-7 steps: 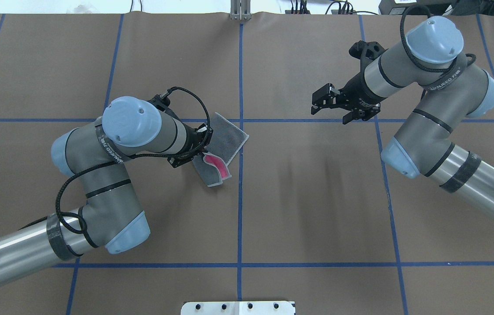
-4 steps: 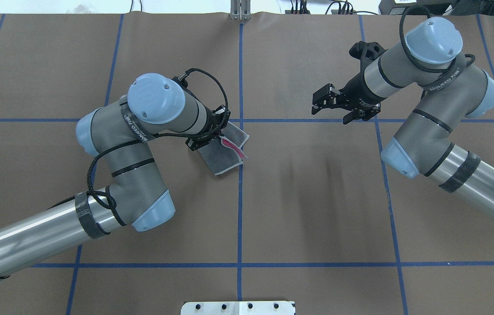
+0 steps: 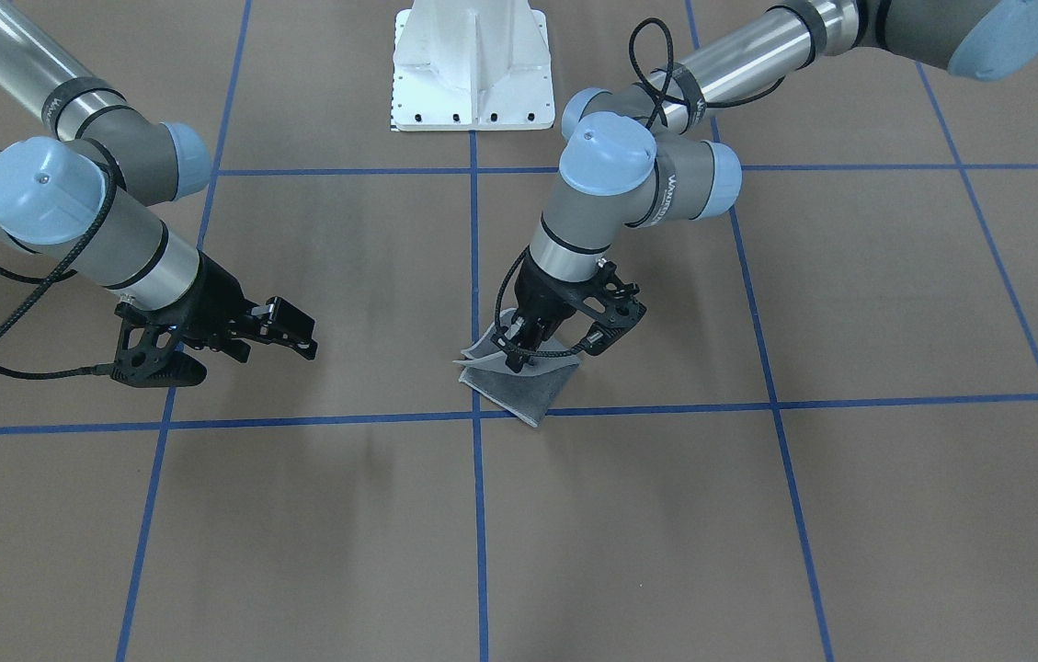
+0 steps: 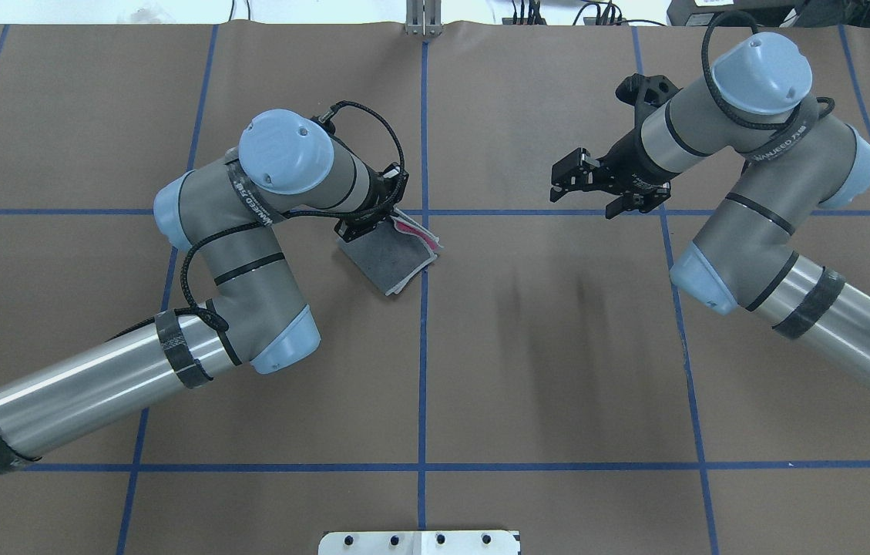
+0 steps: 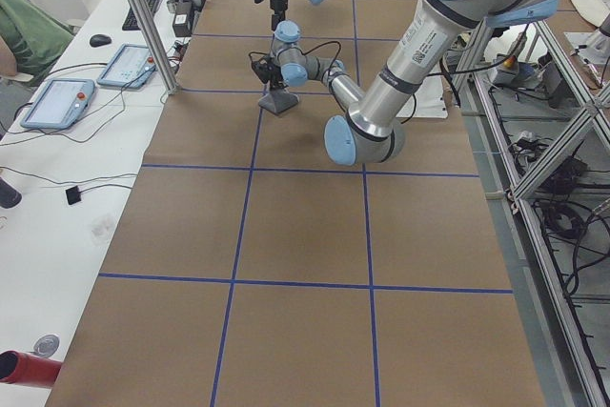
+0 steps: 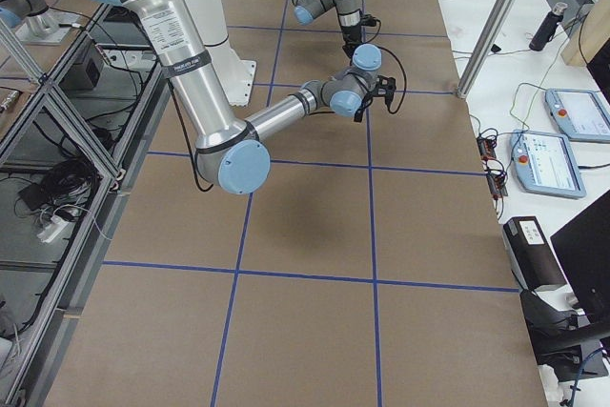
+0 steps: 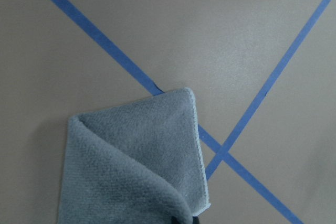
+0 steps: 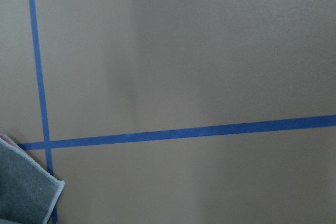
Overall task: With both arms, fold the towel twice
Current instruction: 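Lay the folded end on the far end and open the left gripper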
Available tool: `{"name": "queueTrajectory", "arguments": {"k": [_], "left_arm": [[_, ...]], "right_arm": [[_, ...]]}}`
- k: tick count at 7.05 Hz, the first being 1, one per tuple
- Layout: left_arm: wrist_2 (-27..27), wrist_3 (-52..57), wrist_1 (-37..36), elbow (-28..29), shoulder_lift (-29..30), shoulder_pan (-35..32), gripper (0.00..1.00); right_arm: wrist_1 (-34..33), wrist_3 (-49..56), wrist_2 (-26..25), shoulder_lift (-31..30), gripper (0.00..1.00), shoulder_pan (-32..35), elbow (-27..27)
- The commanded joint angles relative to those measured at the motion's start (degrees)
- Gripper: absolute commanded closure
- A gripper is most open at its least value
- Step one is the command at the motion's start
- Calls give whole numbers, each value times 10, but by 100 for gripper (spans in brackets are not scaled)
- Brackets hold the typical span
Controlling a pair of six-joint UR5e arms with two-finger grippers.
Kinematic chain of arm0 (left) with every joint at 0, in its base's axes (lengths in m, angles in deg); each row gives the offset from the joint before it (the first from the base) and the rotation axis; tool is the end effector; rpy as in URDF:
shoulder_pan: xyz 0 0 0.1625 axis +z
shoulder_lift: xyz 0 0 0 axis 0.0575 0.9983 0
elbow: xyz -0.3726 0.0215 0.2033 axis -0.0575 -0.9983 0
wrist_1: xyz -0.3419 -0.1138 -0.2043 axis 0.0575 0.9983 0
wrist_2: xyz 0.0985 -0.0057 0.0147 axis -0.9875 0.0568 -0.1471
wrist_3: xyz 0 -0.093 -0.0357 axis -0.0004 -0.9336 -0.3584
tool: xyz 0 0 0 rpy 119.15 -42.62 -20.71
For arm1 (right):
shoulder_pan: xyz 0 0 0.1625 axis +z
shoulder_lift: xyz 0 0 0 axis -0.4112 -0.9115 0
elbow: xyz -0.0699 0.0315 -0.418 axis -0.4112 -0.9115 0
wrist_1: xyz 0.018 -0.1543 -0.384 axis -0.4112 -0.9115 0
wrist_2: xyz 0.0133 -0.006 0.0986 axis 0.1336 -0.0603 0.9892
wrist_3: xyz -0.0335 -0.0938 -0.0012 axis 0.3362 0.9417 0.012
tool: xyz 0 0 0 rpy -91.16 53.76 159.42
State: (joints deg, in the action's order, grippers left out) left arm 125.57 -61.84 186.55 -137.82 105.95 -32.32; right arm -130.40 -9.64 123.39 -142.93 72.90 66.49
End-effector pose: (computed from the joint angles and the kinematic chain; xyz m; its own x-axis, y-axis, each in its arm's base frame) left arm 0.5558 -0.5317 0.2130 0.1894 -0.6281 -0.7548 0.5108 0.7195 -0.4706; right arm -0.3870 -0.5479 0.3385 0.4431 0.1312 0.8868 -0.1257 0.9886 -0.0834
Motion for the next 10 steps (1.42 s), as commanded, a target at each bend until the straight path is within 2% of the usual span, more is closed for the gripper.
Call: {"name": "queueTrajectory", "arguments": {"k": [1, 5, 8, 9, 10], "left_arm": [[0, -27, 30, 18, 0, -11, 100], [18, -27, 37, 21, -1, -24, 100], [16, -27, 52, 45, -1, -19, 100], [16, -30, 56, 53, 0, -19, 83], [13, -33, 58, 53, 0, -19, 1]], "right_arm": [[-1, 0, -2, 1, 0, -1, 0], [0, 0, -3, 2, 0, -1, -7], [0, 0, -3, 2, 0, -1, -7], [0, 0, -3, 2, 0, -1, -8], [0, 0, -3, 3, 0, -1, -8]]}}
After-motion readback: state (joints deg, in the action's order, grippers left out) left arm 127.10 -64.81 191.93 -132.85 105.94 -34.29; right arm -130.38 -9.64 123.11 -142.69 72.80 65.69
